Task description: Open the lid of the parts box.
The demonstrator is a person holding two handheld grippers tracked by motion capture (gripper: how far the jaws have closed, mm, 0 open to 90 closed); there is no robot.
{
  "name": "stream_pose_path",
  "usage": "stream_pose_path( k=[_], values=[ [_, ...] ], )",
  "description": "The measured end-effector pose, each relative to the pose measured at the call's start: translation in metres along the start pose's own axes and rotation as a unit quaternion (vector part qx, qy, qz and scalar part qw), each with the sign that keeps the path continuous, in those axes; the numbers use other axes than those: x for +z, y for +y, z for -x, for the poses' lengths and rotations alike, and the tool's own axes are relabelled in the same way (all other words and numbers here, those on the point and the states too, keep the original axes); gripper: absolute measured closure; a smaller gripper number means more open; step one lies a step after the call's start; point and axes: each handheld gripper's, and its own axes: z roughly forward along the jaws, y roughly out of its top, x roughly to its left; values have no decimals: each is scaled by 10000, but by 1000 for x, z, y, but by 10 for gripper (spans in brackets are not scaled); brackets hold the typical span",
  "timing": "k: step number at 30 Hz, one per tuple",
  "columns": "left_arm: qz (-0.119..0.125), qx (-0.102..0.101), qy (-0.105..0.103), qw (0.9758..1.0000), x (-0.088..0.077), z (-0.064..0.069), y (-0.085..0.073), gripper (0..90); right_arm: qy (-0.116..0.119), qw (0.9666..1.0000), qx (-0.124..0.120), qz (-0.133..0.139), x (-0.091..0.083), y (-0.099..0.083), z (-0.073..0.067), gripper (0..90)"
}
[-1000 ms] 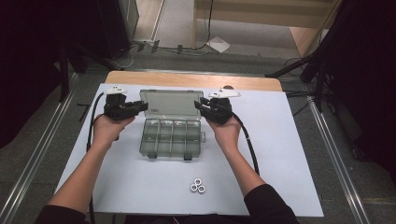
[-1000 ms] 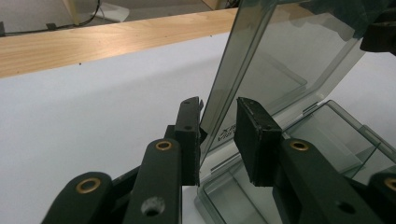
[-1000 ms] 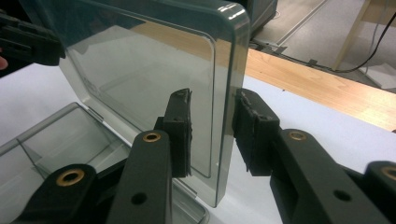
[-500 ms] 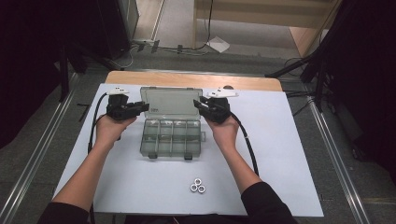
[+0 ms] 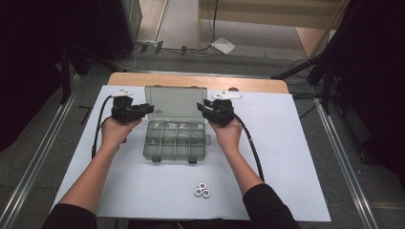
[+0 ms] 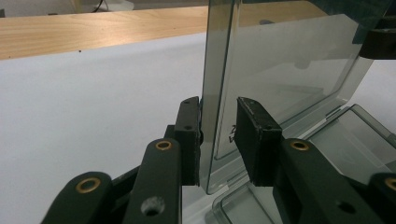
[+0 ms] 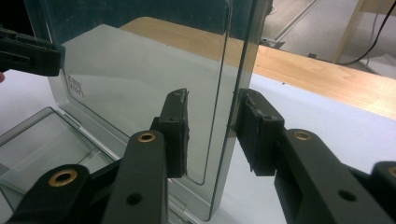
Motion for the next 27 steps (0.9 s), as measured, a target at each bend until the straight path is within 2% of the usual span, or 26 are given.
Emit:
stream_pose_path(
  k=[13,17,19,25,27],
  values=[
    [67,-252,32,9997,11,-5,-3,705,50,9994,343,-8,14,-9,7,634],
    [52,-293,45,9995,14,-7,-5,704,166,9979,629,-6,19,-12,11,633],
    [47,-306,62,9995,16,-8,-6,704,168,9978,640,-8,20,-13,13,630],
    [51,-513,40,9987,20,-10,-8,697,108,9974,714,-57,25,-16,13,605],
    [54,-486,71,9988,22,-11,-8,692,134,9970,760,-75,26,-17,14,602]
  ],
)
